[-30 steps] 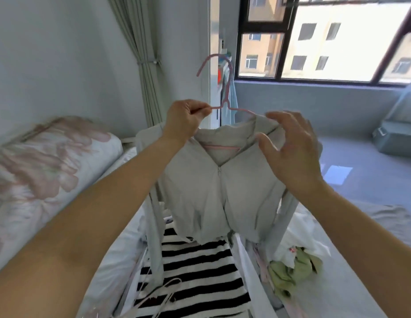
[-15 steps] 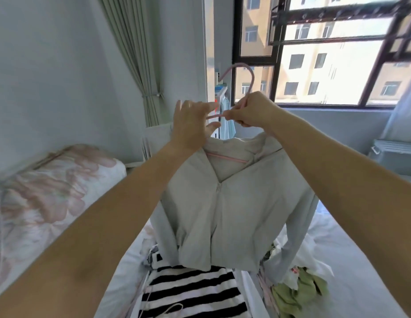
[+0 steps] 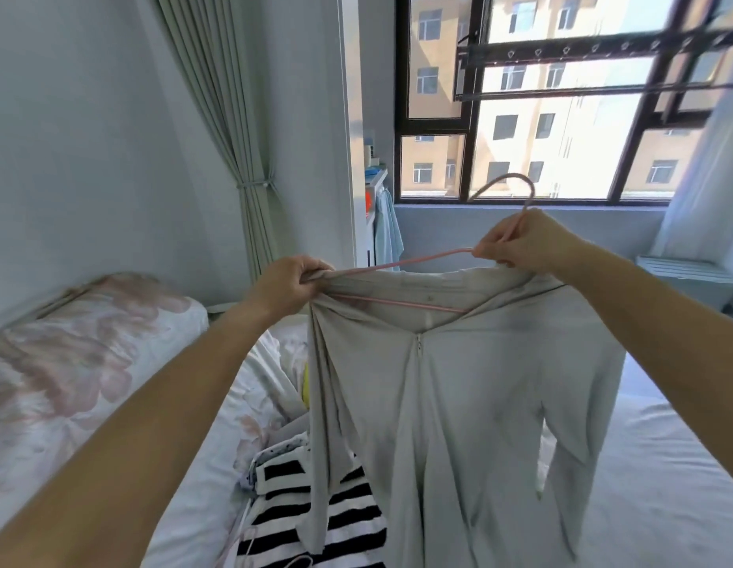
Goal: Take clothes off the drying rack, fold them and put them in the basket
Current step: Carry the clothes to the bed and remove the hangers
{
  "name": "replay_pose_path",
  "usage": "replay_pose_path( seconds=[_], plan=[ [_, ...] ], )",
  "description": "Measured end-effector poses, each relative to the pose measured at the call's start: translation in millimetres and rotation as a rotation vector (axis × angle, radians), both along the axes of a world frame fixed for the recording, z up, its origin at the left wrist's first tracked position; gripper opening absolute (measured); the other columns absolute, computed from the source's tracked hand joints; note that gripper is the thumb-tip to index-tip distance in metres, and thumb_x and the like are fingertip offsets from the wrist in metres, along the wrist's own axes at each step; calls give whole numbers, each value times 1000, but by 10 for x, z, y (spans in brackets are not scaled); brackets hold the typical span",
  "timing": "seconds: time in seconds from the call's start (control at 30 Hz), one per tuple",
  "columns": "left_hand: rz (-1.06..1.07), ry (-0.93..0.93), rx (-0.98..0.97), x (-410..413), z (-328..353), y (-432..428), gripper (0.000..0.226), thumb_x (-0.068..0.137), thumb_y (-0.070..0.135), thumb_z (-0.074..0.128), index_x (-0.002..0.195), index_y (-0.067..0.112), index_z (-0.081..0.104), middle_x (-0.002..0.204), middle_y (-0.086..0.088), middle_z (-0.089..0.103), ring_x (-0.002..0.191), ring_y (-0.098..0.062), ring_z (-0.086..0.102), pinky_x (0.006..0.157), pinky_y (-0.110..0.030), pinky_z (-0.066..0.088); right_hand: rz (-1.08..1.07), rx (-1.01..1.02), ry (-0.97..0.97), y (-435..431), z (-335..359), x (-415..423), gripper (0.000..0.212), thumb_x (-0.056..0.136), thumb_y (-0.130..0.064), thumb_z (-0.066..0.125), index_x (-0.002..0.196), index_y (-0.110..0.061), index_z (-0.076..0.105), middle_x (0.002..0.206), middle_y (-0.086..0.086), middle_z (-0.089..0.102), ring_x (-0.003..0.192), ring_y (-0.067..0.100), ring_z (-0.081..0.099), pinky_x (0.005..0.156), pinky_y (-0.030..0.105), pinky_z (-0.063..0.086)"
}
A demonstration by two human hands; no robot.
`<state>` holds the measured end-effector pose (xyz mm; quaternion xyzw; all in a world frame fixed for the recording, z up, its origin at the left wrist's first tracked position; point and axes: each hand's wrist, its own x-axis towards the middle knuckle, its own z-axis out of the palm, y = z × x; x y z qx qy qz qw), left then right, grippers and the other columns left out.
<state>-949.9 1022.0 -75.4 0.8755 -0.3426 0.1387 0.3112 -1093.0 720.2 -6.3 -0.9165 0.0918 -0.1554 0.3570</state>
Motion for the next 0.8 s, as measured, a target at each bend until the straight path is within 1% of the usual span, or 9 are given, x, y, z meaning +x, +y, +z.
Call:
replay_pose_path(
  seconds=[0.13,0.2,0.27,0.33,0.47,0.53,0.6,0.7,0.8],
  plan=[
    [30,148,-142,-16,-111,-15,11,83,16,71,82,28,72,73,-8,69,59,-19,62,60,-32,53,-44,105,-77,-333,53,-327,7,85,-18,71,90,-12,72,72,8,63,62,13,52,54,14,43],
    [36,214,-236,-74,-133,-118,7,84,15,71,84,23,72,70,-7,67,52,-13,60,57,-33,55,-37,265,-182,-475,110,-436,5,87,-16,67,88,-14,71,76,11,61,65,15,51,54,12,45],
    [13,256,-326,-188,-122,-350,7,87,8,68,92,12,72,69,-3,66,49,-5,58,53,-25,55,-43,403,-253,-562,143,-474,7,89,-17,65,89,-13,70,77,8,60,64,13,53,58,15,46],
    [-35,285,-400,-353,-84,-649,8,87,4,66,91,9,70,68,-2,65,49,-3,58,50,-20,54,-62,521,-358,-584,162,-453,6,88,-15,65,89,-11,70,70,3,61,60,9,54,57,17,46],
    [-95,378,-468,-604,-133,-1170,8,83,6,70,85,13,72,71,-5,66,63,-22,65,62,-39,60,-166,712,-588,-629,165,-479,2,86,-12,70,86,-11,71,53,-8,59,53,6,51,47,12,41],
    [-82,419,-506,-659,-205,-1333,9,80,9,71,80,18,73,75,-4,68,72,-27,67,67,-43,59,-230,675,-594,-733,73,-555,3,84,-15,73,86,-13,72,54,-9,60,52,4,53,53,14,44],
    [-58,470,-567,-716,-250,-1432,16,83,4,68,78,19,71,75,-3,68,74,-26,65,64,-43,60,-266,592,-551,-863,-62,-675,9,82,-16,74,89,-11,73,58,-5,62,51,3,53,57,16,46],
    [-30,552,-690,-767,-208,-1530,19,87,3,64,78,18,69,75,-4,66,70,-22,64,58,-33,59,-311,409,-448,-1058,-280,-881,11,86,-16,71,95,-10,72,65,3,59,44,-2,51,48,11,41],
    [-29,589,-755,-775,-80,-1641,11,88,5,65,84,14,69,83,-9,66,70,-21,64,58,-30,59,-356,282,-382,-1262,-488,-993,4,86,-15,70,90,-14,71,54,-4,60,41,-5,49,44,8,39]
  ],
)
